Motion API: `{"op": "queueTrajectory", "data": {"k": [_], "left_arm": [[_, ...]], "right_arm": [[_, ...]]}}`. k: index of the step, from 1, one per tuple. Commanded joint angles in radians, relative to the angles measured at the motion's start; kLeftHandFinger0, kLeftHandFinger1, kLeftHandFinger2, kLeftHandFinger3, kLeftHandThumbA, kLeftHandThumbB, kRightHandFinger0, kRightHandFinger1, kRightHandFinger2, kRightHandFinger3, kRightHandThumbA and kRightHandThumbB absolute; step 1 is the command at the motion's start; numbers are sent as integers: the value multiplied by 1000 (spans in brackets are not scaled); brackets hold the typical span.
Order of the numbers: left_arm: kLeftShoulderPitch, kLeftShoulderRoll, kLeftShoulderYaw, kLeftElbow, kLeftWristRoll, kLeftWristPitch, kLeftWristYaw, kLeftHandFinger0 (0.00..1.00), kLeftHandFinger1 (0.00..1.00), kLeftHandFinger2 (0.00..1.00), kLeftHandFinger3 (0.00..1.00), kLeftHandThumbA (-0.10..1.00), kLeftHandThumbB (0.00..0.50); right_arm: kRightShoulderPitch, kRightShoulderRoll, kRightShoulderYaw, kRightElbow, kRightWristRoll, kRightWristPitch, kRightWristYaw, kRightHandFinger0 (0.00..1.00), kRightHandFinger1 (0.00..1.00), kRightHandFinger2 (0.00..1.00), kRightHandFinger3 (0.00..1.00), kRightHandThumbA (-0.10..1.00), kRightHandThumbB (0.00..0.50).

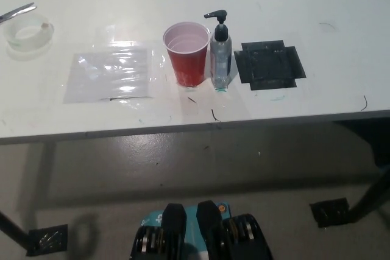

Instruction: The robot uses its right hand to press the hand soap kept in the middle of the table to get liquid hand soap out

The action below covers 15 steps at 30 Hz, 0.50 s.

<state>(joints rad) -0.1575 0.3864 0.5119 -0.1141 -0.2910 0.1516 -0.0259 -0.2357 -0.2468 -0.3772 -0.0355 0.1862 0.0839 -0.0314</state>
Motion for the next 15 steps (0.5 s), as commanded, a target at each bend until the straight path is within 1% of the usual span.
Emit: {"op": "queueTrajectory", "data": {"k": [1, 2, 3, 5, 6, 7, 8, 9, 11, 12, 14, 15], "left_arm": [[-13, 39, 3, -25, -11, 3, 1, 418, 430, 504, 623, -47, 0], [-14, 40, 3, -26, -11, 7, 2, 408, 425, 503, 623, -43, 0], [-13, 41, 2, -27, -10, 6, 1, 408, 425, 503, 623, -42, 0], [-12, 42, 2, -31, -8, 11, 3, 410, 427, 503, 624, -40, 0], [-12, 41, 4, -30, -11, 13, 3, 427, 433, 508, 630, -45, 0], [-11, 43, 1, -35, -1, 26, 10, 424, 426, 501, 628, -34, 0], [-11, 43, 1, -36, 0, 28, 10, 424, 425, 501, 628, -32, 0], [-12, 40, 4, -38, -12, 22, 5, 426, 427, 495, 619, -63, 0], [-12, 41, 1, -39, -7, 27, 6, 425, 426, 497, 619, -67, 0], [-12, 44, 0, -29, -7, 16, 0, 419, 421, 491, 612, -56, 0], [-13, 46, 0, -22, -7, 10, -4, 411, 414, 482, 605, -45, 0], [-14, 45, 2, -19, -15, 5, -8, 412, 414, 481, 605, -46, 0]], "right_arm": [[-24, -32, -1, -71, -1, -2, -7, 807, 886, 941, 1000, 1000, 185], [-33, -42, 7, -87, -9, 7, -3, 853, 913, 967, 1000, 1000, 185], [-47, -53, 16, -99, -22, 11, -1, 854, 915, 970, 1000, 1000, 195], [-79, -72, 34, -114, -49, 27, -5, 844, 918, 970, 1000, 1000, 187], [-130, -111, 62, -151, -93, 66, 3, 911, 961, 973, 1000, 1000, 180], [-165, -128, 75, -161, -96, 81, 11, 933, 976, 967, 1000, 1000, 178], [-168, -132, 79, -163, -95, 85, 9, 935, 977, 966, 1000, 1000, 177], [-232, -186, 124, -183, -131, 122, 44, 1000, 1000, 1000, 1000, 1000, 216], [-261, -216, 155, -191, -154, 139, 53, 1000, 1000, 1000, 1000, 1000, 227], [-342, -245, 210, -186, -190, 166, 80, 1000, 1000, 1000, 1000, 1000, 269], [-415, -269, 275, -176, -206, 179, 114, 1000, 1000, 1000, 1000, 1000, 309], [-448, -277, 309, -166, -223, 161, 129, 1000, 1000, 1000, 1000, 1000, 285]]}}
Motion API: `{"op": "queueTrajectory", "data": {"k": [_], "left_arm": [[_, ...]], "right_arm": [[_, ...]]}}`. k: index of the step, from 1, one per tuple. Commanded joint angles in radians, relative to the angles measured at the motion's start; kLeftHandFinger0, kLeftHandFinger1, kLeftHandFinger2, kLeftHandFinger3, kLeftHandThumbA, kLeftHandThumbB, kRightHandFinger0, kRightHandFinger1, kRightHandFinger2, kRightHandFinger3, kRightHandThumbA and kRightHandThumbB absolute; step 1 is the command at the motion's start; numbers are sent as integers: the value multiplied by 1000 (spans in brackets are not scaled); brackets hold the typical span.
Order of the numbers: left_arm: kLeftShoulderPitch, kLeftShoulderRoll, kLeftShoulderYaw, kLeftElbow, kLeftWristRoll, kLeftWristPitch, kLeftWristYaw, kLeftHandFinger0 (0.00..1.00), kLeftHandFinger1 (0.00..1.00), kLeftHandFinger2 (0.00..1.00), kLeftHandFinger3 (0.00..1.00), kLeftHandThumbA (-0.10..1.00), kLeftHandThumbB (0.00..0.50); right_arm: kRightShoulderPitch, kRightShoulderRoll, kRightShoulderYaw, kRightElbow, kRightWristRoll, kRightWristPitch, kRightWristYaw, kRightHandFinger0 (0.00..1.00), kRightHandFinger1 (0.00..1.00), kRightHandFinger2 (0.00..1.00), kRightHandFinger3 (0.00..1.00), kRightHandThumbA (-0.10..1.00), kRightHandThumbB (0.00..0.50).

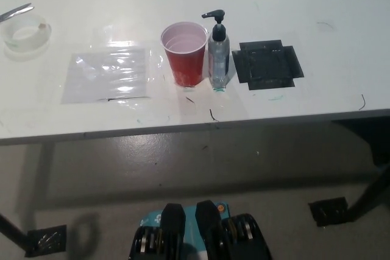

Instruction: The robot uses its right hand to press the hand soap kept in the middle of the table to get liquid hand soap out

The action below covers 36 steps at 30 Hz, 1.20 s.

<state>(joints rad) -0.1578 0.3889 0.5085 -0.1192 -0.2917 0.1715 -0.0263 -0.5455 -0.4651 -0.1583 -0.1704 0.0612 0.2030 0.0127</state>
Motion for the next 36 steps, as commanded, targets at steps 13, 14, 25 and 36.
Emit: {"op": "queueTrajectory", "data": {"k": [13, 14, 25, 36], "left_arm": [[-3, 46, -6, -15, -24, -21, -23, 427, 431, 482, 603, -6, 0], [-2, 46, -6, -17, -24, -19, -21, 429, 434, 484, 605, -3, 0], [1, 48, -9, -21, -27, -16, -19, 424, 425, 469, 593, 30, 2], [3, 51, -10, -29, -32, -14, -24, 390, 399, 452, 583, 15, 0]], "right_arm": [[-426, -3, 376, 86, -239, 102, 182, 1000, 1000, 1000, 1000, 1000, 377], [-431, -1, 380, 90, -240, 104, 185, 1000, 1000, 1000, 1000, 1000, 387], [-551, 90, 490, 267, -298, 40, 243, 1000, 1000, 1000, 1000, 1000, 500], [-540, 204, 527, 382, -351, -35, 220, 1000, 1000, 1000, 1000, 1000, 500]]}}
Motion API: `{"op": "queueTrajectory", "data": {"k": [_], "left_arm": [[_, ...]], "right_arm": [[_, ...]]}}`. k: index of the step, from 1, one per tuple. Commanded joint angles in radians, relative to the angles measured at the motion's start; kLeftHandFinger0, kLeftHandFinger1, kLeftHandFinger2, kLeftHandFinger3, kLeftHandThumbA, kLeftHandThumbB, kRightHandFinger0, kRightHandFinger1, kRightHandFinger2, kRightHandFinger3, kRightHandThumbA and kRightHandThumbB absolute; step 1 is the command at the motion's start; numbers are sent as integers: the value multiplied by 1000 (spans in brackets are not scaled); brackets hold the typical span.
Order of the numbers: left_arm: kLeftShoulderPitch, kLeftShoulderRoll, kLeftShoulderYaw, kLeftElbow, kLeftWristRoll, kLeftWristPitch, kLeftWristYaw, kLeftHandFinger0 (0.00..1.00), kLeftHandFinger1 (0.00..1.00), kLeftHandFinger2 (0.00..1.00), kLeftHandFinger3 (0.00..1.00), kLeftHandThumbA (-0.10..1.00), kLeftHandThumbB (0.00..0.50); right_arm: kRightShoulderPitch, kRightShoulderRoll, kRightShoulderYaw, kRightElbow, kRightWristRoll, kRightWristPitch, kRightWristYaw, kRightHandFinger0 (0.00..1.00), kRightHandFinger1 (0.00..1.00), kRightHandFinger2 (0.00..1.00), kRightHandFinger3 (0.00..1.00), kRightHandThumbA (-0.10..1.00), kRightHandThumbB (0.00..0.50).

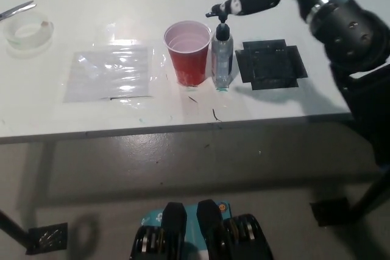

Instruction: The robot uses its right hand to press the hand soap kept in the middle of the table to get liquid hand soap out

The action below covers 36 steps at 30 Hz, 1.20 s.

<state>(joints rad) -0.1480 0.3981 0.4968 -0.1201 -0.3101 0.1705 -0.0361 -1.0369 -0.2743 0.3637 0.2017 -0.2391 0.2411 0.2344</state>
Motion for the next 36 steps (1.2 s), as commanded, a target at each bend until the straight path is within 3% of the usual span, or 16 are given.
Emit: {"op": "queueTrajectory", "data": {"k": [1, 10, 14, 20, 31, 32, 36], "left_arm": [[-7, 43, 1, -27, -12, -15, -16, 398, 405, 456, 585, 21, 0], [-12, 47, 6, -20, -18, -23, -30, 399, 410, 468, 600, 59, 3], [-12, 46, 9, -23, -21, -15, -29, 393, 396, 449, 582, 57, 0], [-9, 45, 9, -28, -15, -18, -27, 381, 401, 452, 576, 76, 0], [6, 40, 6, -32, -20, -28, -38, 346, 390, 447, 567, 60, 0], [6, 40, 7, -36, -20, -17, -34, 344, 390, 447, 568, 61, 0], [6, 44, 9, -37, -31, -9, -40, 343, 395, 450, 571, 51, 0]], "right_arm": [[-43, 15, 17, 21, -59, -84, 4, 1000, 1000, 1000, 1000, 1000, 500], [-2, 35, 52, 106, -103, -126, 1, 1000, 1000, 1000, 1000, 1000, 500], [17, 18, 65, 120, -121, -143, 15, 1000, 1000, 1000, 1000, 1000, 483], [27, -27, 78, 121, -162, -117, 50, 1000, 1000, 1000, 1000, 1000, 500], [-2, -24, 69, 185, -186, -198, 32, 1000, 1000, 1000, 1000, 1000, 495], [-17, -19, 80, 203, -202, -229, 23, 1000, 1000, 1000, 1000, 1000, 470], [-34, -8, 89, 217, -230, -252, 15, 1000, 1000, 1000, 1000, 1000, 482]]}}
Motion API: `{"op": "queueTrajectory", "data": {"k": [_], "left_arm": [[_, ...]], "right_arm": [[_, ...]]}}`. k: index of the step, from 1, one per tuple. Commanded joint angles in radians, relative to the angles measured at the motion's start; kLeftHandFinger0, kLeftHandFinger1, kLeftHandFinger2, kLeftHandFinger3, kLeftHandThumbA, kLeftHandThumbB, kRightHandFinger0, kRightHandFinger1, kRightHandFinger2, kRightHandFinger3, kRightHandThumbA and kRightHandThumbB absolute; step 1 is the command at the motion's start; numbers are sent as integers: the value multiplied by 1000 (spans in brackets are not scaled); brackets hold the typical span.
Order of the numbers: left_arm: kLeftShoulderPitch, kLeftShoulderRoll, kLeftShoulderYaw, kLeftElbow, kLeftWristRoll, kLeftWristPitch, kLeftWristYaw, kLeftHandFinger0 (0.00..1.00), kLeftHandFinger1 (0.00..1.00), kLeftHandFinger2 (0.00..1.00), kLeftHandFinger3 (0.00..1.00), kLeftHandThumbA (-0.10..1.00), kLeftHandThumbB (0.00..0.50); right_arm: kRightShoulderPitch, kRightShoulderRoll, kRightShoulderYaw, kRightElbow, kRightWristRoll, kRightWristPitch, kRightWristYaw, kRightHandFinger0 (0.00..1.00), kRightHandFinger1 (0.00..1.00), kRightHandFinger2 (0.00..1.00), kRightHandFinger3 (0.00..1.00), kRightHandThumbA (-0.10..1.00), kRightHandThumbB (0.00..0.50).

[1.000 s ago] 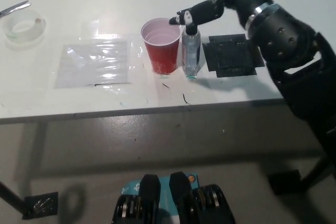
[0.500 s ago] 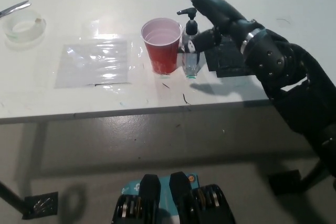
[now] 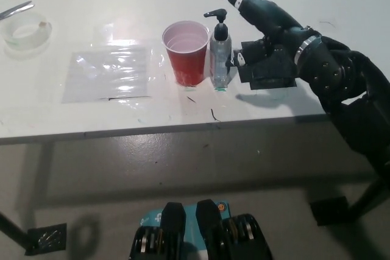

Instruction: The robot uses its right hand to press the hand soap kept in the middle of the table to get liquid hand soap out

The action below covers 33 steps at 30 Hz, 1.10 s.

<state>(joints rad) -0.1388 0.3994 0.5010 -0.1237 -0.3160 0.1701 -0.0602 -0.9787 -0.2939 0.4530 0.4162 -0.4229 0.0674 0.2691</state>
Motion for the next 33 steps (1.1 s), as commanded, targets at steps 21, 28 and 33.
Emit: {"op": "queueTrajectory", "data": {"k": [21, 28, 33], "left_arm": [[-22, 48, 0, -19, -46, -25, -46, 306, 364, 429, 558, 112, 3], [-13, 45, 6, -33, -53, -21, -43, 302, 358, 428, 562, 100, 0], [-17, 50, -2, -27, -46, -24, -49, 317, 380, 448, 578, 111, 0]], "right_arm": [[-124, 53, -8, 102, -114, -112, -36, 1000, 1000, 1000, 1000, 1000, 429], [-107, 22, -16, 174, -122, -119, -42, 1000, 1000, 1000, 1000, 1000, 418], [-90, 22, -11, 186, -136, -121, -49, 1000, 1000, 1000, 1000, 1000, 421]]}}
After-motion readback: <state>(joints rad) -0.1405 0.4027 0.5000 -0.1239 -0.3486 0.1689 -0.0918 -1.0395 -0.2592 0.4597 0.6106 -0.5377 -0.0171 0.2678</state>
